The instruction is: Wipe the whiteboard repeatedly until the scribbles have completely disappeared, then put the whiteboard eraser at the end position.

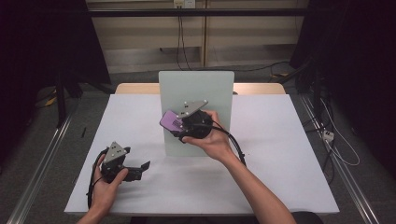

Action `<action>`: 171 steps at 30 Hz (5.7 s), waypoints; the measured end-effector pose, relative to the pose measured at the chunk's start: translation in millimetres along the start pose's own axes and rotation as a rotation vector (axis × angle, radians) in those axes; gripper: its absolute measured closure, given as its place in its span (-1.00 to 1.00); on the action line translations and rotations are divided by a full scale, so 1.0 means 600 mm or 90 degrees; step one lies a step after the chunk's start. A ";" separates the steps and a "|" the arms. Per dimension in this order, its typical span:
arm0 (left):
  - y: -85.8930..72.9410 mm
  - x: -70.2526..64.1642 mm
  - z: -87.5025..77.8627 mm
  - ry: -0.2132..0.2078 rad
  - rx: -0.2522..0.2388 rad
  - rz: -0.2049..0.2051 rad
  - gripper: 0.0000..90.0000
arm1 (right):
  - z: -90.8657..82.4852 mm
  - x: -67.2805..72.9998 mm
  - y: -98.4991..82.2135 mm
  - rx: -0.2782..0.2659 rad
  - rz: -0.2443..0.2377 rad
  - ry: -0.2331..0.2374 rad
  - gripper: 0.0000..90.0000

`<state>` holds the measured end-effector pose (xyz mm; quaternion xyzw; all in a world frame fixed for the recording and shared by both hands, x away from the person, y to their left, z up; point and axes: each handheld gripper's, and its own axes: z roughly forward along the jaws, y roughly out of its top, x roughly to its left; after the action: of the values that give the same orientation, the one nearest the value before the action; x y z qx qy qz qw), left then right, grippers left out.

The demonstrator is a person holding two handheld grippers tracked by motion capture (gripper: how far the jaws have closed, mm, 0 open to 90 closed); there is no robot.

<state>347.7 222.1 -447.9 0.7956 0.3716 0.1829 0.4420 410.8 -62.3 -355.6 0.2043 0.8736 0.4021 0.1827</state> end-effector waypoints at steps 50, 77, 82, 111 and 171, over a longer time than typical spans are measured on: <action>-0.001 0.001 0.001 0.001 0.009 0.001 -0.90 | 0.012 0.004 -0.049 0.044 0.026 0.070 -0.08; -0.002 -0.003 0.003 0.004 0.010 0.003 -0.90 | -0.043 -0.003 -0.109 0.033 0.075 0.098 -0.08; -0.002 0.000 0.004 0.002 0.015 0.007 -0.90 | -0.053 -0.005 -0.124 0.043 0.084 0.099 -0.08; 0.000 -0.001 0.002 0.003 0.013 -0.006 -0.89 | -0.086 0.000 -0.166 0.081 0.121 0.141 -0.08; -0.002 0.001 -0.003 -0.001 0.009 -0.005 -0.89 | -0.026 0.059 -0.181 0.209 0.073 0.216 -0.08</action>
<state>346.2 223.9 -447.8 0.7976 0.3758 0.1781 0.4369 350.5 -118.5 -436.1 0.2101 0.9323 0.2932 -0.0253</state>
